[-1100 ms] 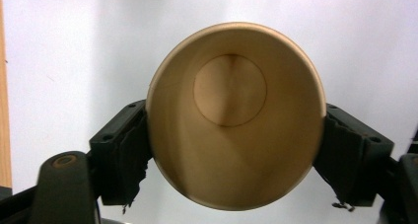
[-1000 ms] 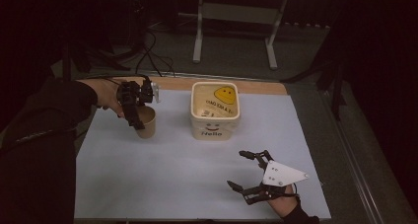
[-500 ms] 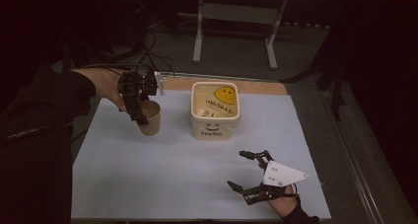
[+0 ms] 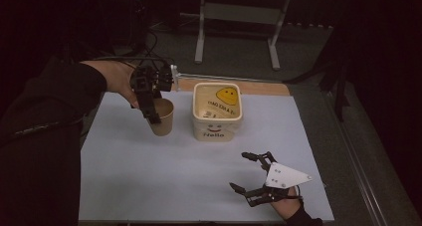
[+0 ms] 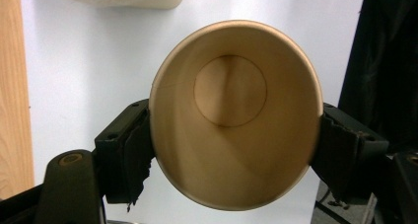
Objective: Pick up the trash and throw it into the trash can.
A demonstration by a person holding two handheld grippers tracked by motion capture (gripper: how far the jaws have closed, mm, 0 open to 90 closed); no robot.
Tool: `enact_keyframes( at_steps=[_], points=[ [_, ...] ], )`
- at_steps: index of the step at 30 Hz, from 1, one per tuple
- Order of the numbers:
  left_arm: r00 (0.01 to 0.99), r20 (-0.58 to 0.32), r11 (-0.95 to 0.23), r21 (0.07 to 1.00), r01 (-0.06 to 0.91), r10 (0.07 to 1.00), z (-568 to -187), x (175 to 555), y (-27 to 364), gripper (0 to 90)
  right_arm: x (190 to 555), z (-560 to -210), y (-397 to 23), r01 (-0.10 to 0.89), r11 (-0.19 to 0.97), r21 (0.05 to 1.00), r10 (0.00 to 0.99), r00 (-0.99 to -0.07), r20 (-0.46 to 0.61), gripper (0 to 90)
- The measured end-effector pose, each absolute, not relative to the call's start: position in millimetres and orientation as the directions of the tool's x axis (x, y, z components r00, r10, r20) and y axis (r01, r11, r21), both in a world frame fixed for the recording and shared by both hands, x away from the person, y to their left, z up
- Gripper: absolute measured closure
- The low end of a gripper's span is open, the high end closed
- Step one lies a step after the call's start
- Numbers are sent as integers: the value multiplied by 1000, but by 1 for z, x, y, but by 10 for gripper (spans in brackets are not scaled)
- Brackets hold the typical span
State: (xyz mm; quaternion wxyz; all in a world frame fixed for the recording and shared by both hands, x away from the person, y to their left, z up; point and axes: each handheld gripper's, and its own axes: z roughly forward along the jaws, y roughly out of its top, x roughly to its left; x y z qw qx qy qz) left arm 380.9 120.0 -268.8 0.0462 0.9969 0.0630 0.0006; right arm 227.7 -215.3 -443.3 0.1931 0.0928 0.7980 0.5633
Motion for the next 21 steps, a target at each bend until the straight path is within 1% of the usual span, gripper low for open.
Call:
enact_keyframes(
  at_steps=[6,15,21],
  points=[
    [994,2,-990,89,113,114,-265,383,105,247,227,-443,-217,-67,343,937,367,-908,-200,132],
    [998,10,-994,89,66,67,-257,388,73,248,226,-442,-218,-70,338,938,372,-906,-202,132],
    [999,24,-995,91,43,46,-255,391,59,252,225,-441,-220,-72,334,940,376,-904,-203,132]
  ],
)
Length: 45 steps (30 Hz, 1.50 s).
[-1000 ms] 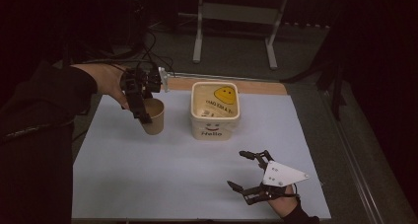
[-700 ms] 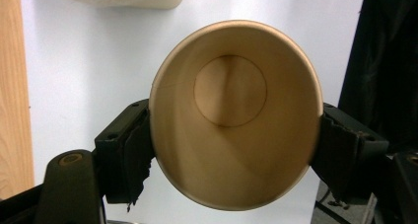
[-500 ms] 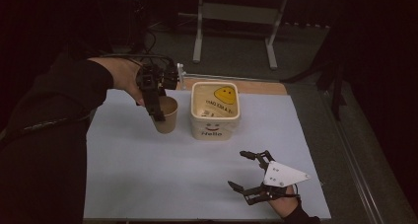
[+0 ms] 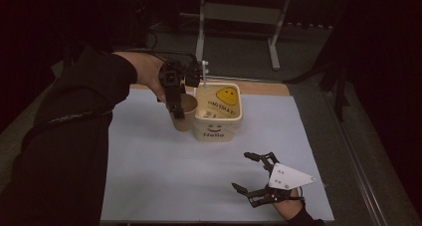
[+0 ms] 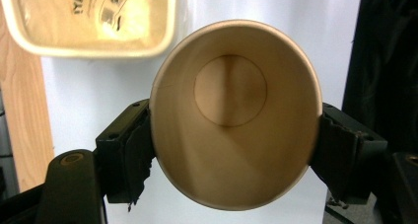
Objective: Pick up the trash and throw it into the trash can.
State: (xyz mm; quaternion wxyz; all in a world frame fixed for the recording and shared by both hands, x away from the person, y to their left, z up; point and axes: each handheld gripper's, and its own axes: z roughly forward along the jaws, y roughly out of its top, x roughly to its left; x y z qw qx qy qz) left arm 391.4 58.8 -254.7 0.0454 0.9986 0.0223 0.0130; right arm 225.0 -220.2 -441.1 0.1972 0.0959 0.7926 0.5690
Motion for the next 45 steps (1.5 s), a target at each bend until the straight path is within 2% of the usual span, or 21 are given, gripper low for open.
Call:
enact_keyframes(
  at_steps=[18,45],
  points=[
    [1000,26,-996,85,7,9,-250,411,12,267,221,-439,-228,-78,327,942,391,-896,-210,132],
    [997,76,-993,116,-24,-15,-235,438,-12,277,219,-439,-234,-68,315,947,410,-890,-201,132]
  ],
)
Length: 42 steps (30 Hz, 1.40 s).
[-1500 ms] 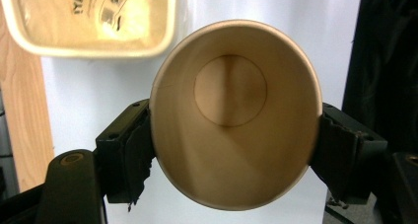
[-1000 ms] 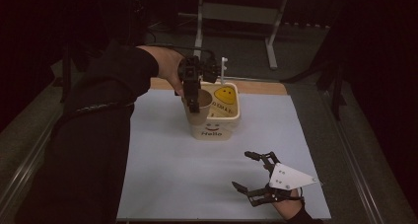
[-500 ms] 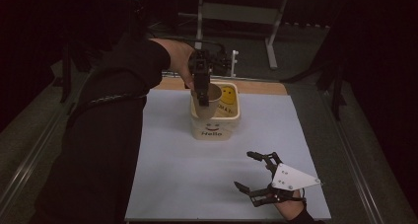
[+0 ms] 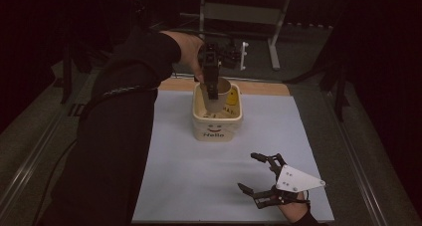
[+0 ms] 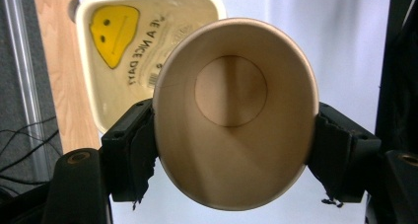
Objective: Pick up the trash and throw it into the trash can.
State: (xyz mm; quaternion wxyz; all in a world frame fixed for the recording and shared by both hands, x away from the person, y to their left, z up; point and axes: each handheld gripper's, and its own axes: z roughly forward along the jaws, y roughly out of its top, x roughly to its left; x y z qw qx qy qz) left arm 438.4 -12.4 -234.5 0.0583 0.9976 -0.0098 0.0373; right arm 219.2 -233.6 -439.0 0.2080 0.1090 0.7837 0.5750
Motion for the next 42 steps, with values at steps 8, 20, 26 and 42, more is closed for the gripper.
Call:
enact_keyframes(
  at_steps=[8,20,26,42],
  points=[
    [997,82,-994,112,5,14,-237,448,-14,277,219,-439,-235,-65,312,948,411,-890,-197,132],
    [995,100,-992,123,-1,12,-255,464,-15,276,219,-439,-235,-67,313,948,408,-891,-198,132],
    [996,88,-993,121,12,23,-267,471,-17,276,219,-439,-236,-68,311,948,408,-891,-198,132],
    [999,53,-992,126,5,12,-294,480,-21,264,219,-440,-236,-69,311,948,405,-893,-198,132]
  ],
)
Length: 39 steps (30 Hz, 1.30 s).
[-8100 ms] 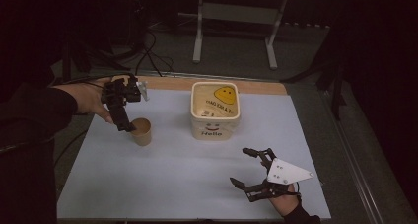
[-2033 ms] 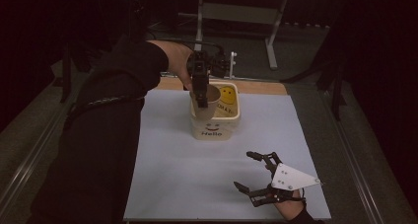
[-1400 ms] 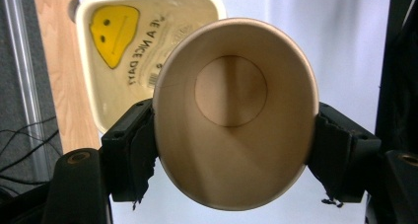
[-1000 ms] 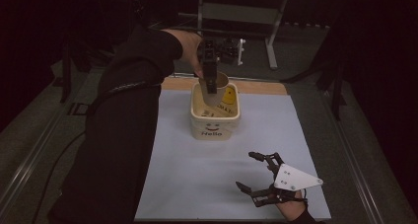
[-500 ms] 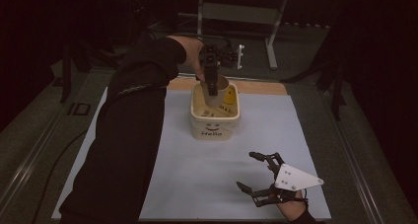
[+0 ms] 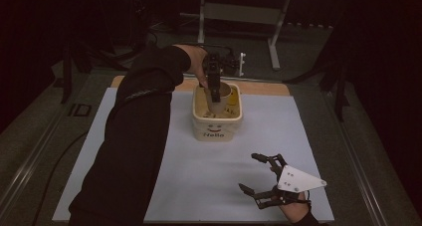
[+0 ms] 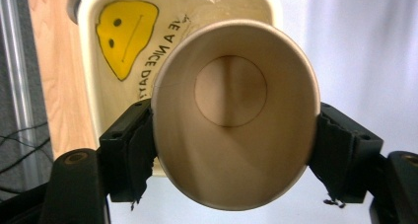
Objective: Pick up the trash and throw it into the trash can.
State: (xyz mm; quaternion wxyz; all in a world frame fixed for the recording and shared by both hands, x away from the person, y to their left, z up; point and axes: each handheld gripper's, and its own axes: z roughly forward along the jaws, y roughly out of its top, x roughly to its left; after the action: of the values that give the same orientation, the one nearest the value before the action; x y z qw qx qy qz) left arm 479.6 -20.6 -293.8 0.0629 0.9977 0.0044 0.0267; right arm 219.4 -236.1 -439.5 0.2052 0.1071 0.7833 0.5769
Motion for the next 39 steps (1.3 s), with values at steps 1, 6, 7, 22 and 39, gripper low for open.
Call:
enact_keyframes(
  at_steps=[1,6,7,22,39],
  points=[
    [997,79,-992,122,-7,2,-295,480,-19,264,219,-440,-236,-69,311,948,404,-893,-198,132],
    [997,81,-991,133,3,13,-295,482,-15,254,219,-440,-236,-66,311,948,404,-894,-195,132],
    [996,83,-990,140,3,15,-295,482,-15,253,219,-440,-236,-65,310,948,404,-894,-193,132],
    [995,94,-992,129,9,22,-305,485,-13,238,219,-440,-236,-64,312,948,403,-895,-193,132],
    [997,48,-980,194,44,54,-299,487,-9,7,219,-440,-235,-64,316,947,401,-895,-195,132]
  ],
)
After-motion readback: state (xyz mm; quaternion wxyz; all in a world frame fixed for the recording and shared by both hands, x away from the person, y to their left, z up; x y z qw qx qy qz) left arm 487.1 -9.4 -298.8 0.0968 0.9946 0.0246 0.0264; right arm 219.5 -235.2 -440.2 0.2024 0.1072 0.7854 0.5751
